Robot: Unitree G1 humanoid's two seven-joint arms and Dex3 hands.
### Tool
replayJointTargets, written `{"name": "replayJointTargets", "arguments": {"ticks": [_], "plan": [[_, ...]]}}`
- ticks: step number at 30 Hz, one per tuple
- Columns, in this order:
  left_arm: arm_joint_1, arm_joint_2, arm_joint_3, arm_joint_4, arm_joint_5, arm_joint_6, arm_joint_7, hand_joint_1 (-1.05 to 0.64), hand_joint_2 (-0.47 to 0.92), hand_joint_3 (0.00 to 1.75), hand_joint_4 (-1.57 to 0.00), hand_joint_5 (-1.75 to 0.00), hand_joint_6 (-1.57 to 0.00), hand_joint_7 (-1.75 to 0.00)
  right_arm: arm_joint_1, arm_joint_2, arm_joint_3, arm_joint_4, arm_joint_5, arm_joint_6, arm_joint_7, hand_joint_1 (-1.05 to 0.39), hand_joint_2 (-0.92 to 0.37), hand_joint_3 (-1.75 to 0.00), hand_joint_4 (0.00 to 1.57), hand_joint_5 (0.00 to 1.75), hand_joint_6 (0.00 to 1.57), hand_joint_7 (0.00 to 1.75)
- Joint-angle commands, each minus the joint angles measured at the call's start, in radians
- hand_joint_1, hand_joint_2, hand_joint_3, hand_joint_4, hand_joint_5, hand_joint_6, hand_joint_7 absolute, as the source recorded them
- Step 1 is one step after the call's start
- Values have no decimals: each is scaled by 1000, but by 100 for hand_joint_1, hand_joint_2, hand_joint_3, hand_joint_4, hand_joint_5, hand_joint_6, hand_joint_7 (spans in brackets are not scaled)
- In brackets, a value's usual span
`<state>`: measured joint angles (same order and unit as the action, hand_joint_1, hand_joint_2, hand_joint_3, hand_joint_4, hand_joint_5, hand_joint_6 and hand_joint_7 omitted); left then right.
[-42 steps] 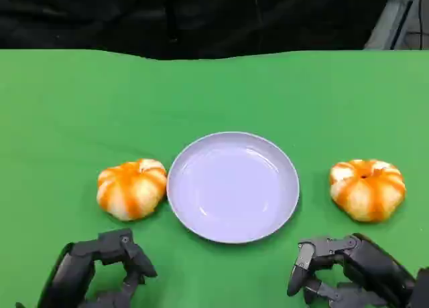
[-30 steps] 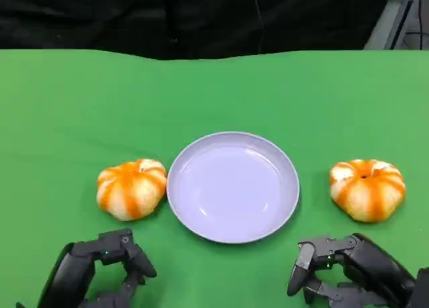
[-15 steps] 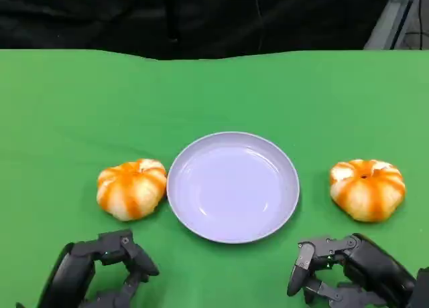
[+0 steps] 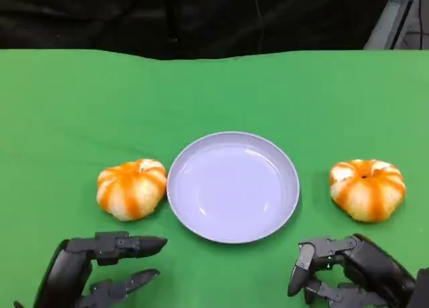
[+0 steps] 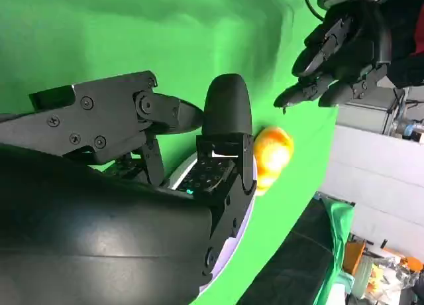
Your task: Grasp the bread from the table and place it into the plate.
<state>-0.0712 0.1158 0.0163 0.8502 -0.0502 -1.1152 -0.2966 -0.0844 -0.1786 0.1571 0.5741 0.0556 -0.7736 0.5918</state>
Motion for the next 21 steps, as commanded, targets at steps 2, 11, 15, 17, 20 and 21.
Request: {"name": "replayJointTargets", "arguments": {"ticks": [2,11,15,17,20,21], "plan": [[18,-3,6,-21,-104,51,-81,-23,92,9,-89,-1,-77,0,-10,-20,-14,2,7,-6,0,-8,-92,-47,72,157,79,109],[-11,-9,41,-1,-102,-6,-71,-55,92,6,-72,0,-61,0,-14,-19,-16,12,13,-7,6,-8,-92,-48,72,157,79,108],[-19,-8,46,-4,-97,-6,-68,-55,92,6,-71,-1,-60,0,-12,-19,-17,8,14,-1,5,-7,-92,-48,73,157,80,107],[-25,-5,48,-11,-90,-6,-61,-55,92,6,-70,0,-59,0,-12,-20,-16,5,9,-1,2,-7,-92,-48,73,157,80,107],[-35,-2,53,-23,-85,-5,-53,-55,92,6,-69,0,-59,0,-14,-20,-16,5,12,0,4,-7,-92,-49,72,157,80,107],[-40,0,57,-28,-80,-5,-47,-55,92,6,-66,0,-59,0,-14,-18,-17,7,16,1,8,-6,-92,-49,72,157,80,107]]}}
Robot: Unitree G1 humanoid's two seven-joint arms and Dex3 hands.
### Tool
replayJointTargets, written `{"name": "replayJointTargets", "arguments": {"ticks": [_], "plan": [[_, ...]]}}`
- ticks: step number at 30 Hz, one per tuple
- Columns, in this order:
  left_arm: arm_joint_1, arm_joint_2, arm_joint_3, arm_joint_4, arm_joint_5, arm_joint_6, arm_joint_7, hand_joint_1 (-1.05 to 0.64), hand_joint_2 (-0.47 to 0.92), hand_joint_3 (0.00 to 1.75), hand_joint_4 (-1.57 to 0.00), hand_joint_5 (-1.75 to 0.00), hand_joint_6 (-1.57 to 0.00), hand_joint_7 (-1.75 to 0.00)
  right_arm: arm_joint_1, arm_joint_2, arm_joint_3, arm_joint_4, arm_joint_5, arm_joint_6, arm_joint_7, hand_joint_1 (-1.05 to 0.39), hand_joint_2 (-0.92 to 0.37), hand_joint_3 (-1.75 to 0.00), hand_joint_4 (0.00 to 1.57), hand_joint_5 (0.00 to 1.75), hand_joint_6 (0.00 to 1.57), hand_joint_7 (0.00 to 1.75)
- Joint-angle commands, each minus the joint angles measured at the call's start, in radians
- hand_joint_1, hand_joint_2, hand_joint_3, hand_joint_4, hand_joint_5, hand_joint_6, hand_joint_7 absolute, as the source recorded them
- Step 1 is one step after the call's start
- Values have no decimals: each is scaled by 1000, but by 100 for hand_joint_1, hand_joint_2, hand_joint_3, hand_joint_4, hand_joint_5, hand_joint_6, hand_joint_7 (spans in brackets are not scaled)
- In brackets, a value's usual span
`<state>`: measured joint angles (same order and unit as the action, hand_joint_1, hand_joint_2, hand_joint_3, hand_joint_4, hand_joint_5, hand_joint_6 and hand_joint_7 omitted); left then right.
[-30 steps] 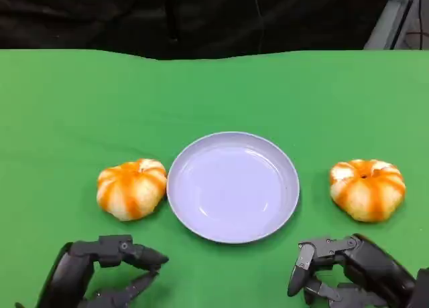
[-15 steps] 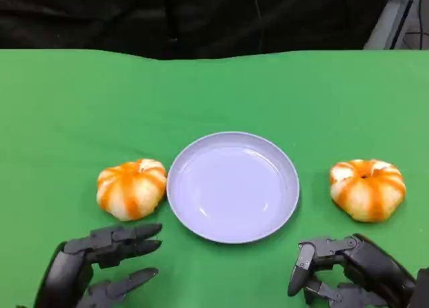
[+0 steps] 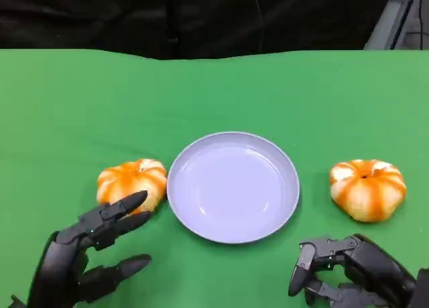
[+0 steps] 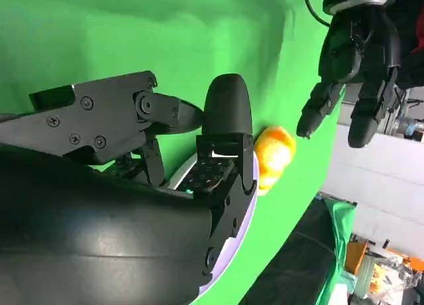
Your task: Grasp the bread from the table and place it into the plate.
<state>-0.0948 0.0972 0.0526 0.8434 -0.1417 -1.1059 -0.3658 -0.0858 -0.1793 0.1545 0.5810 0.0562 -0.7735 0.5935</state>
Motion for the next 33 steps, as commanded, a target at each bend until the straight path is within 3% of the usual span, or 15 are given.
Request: {"name": "replayJointTargets", "arguments": {"ticks": [1,10,17,22,27,33], "plan": [[-25,23,28,-26,33,-22,38,-55,92,6,-65,0,-59,0,-13,-17,-14,2,15,-2,6,-6,-92,-49,72,158,80,107],[-45,34,42,-24,111,-46,109,-57,92,7,-64,0,-58,0,-15,-16,-16,15,9,-18,1,-5,-92,-48,72,158,80,106],[-98,87,85,-74,426,-10,387,-59,92,4,-61,0,-57,-1,-5,-21,-21,4,10,-7,5,-7,-92,-48,72,158,80,108],[-103,107,61,-79,515,4,496,-58,92,2,-60,0,-57,0,-5,-20,-23,6,11,-9,7,-7,-92,-47,73,157,81,106],[-137,187,-8,-121,855,140,813,-63,92,4,-58,0,-59,0,-2,-20,-23,1,9,-10,5,-7,-92,-47,72,156,81,105],[-161,229,-101,-107,925,214,961,-65,92,5,-58,0,-59,0,-2,-18,-23,1,8,-7,4,-7,-92,-46,73,156,81,105]]}}
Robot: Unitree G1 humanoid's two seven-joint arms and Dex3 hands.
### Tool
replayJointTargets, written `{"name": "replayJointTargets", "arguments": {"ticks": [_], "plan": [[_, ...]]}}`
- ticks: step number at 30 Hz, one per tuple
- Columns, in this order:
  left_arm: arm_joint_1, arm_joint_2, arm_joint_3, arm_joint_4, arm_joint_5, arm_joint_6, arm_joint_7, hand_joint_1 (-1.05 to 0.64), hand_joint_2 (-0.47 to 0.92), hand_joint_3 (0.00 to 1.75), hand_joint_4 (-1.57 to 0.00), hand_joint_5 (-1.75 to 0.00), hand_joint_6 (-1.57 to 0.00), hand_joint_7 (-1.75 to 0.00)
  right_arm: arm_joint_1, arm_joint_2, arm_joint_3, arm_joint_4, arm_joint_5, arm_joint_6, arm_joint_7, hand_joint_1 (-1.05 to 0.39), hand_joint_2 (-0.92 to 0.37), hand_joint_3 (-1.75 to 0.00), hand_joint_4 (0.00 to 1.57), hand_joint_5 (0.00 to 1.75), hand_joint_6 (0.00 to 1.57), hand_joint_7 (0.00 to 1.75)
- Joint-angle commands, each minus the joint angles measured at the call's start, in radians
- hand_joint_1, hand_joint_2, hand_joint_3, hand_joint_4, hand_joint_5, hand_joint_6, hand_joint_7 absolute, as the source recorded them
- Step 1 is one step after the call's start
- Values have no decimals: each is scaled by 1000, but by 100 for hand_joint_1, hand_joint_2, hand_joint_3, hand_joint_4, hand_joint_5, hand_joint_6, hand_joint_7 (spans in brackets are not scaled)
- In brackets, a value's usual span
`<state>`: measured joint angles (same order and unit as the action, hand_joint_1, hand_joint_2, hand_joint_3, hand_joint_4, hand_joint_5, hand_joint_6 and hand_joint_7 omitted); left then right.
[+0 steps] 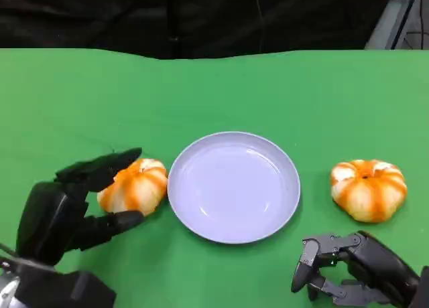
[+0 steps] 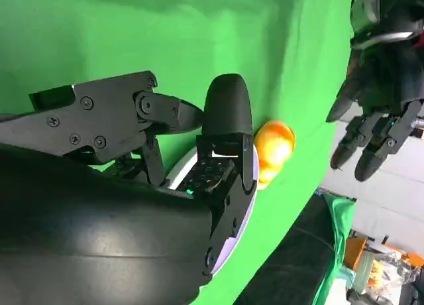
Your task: Grasp the bread from the table and place it into the plate.
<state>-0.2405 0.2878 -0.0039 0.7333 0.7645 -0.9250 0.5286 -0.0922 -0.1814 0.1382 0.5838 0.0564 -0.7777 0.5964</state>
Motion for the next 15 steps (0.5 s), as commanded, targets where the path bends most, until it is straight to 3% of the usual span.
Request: {"name": "replayJointTargets", "arguments": {"ticks": [1,6,15], "plan": [[-20,44,-58,8,22,46,76,-66,92,5,-58,0,-59,0,5,-16,-7,-5,5,1,-1,-8,-92,-46,73,157,82,105],[-44,65,-133,14,57,186,92,-77,92,10,-49,0,-59,0,10,-18,-6,-15,1,-2,-5,-7,-92,-47,72,156,81,105],[-47,87,-192,5,23,224,112,-78,92,12,-47,0,-59,0,11,-18,-6,-18,0,-1,-6,-7,-92,-47,72,157,81,106]]}}
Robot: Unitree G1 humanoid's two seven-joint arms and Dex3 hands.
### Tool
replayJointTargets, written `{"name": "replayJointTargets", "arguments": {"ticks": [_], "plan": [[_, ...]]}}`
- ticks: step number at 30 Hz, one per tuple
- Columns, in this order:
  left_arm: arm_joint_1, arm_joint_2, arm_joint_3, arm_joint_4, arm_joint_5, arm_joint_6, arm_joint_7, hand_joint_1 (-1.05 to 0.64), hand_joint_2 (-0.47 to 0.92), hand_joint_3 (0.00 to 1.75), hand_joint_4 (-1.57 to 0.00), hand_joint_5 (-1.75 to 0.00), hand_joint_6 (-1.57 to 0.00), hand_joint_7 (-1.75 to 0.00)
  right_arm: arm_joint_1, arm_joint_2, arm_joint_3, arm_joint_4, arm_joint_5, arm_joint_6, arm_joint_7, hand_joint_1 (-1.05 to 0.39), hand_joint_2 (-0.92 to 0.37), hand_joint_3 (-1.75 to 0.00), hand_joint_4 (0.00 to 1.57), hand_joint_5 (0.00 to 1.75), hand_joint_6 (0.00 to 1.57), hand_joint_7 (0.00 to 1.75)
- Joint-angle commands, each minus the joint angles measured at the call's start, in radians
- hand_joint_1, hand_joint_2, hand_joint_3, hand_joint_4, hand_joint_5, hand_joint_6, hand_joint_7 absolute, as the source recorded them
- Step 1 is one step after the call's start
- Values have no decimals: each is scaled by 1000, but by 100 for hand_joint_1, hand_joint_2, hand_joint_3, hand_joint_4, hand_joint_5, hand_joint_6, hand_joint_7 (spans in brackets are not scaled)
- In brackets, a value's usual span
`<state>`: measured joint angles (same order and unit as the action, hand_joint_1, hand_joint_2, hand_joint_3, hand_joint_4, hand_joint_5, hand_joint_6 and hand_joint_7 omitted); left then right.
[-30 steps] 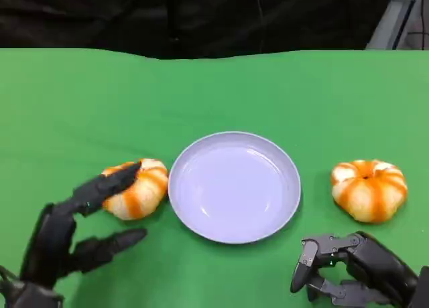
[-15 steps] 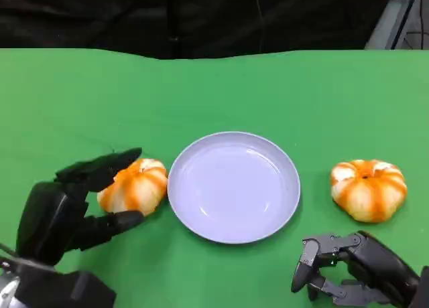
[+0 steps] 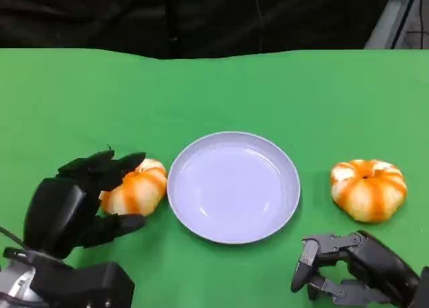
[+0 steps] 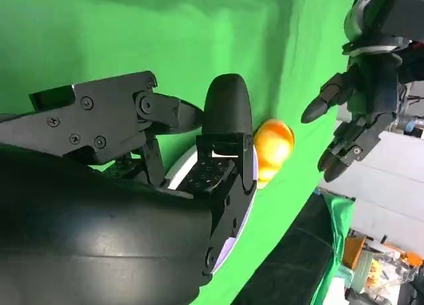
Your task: Grasp the bread from the table and place it into the plate.
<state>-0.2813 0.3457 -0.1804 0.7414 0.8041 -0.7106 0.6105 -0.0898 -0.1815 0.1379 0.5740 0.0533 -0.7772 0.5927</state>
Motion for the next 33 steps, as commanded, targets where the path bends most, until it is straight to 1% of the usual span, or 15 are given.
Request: {"name": "replayJointTargets", "arguments": {"ticks": [1,2,4,8,12,21,33], "plan": [[-7,31,-20,-3,-20,11,32,-78,92,12,-47,0,-59,0,9,-18,-6,-8,3,-2,-3,-7,-92,-47,72,157,81,106],[-20,22,-34,18,-22,41,-4,-78,92,12,-47,0,-59,0,11,-18,-6,-11,4,2,-3,-7,-92,-47,72,157,81,106],[-38,12,-57,44,-30,80,-48,-84,92,13,-43,0,-60,-1,14,-19,-6,-17,5,7,-3,-8,-92,-47,72,156,81,105],[-45,16,-80,46,-48,100,-57,-86,92,14,-41,0,-60,-1,16,-19,-6,-20,4,11,-3,-8,-92,-47,72,156,82,105],[-58,9,-101,68,-73,134,-106,-87,92,14,-40,0,-57,0,20,-19,-6,-31,1,18,-8,-7,-92,-47,73,157,82,104],[-76,9,-131,102,-96,143,-111,-86,92,15,-39,0,-54,0,21,-19,-5,-32,5,8,-6,-7,-92,-47,72,157,82,105],[-82,14,-148,107,-110,145,-105,-86,92,15,-39,0,-53,0,21,-19,-5,-32,5,9,-6,-7,-92,-48,72,157,81,106]]}}
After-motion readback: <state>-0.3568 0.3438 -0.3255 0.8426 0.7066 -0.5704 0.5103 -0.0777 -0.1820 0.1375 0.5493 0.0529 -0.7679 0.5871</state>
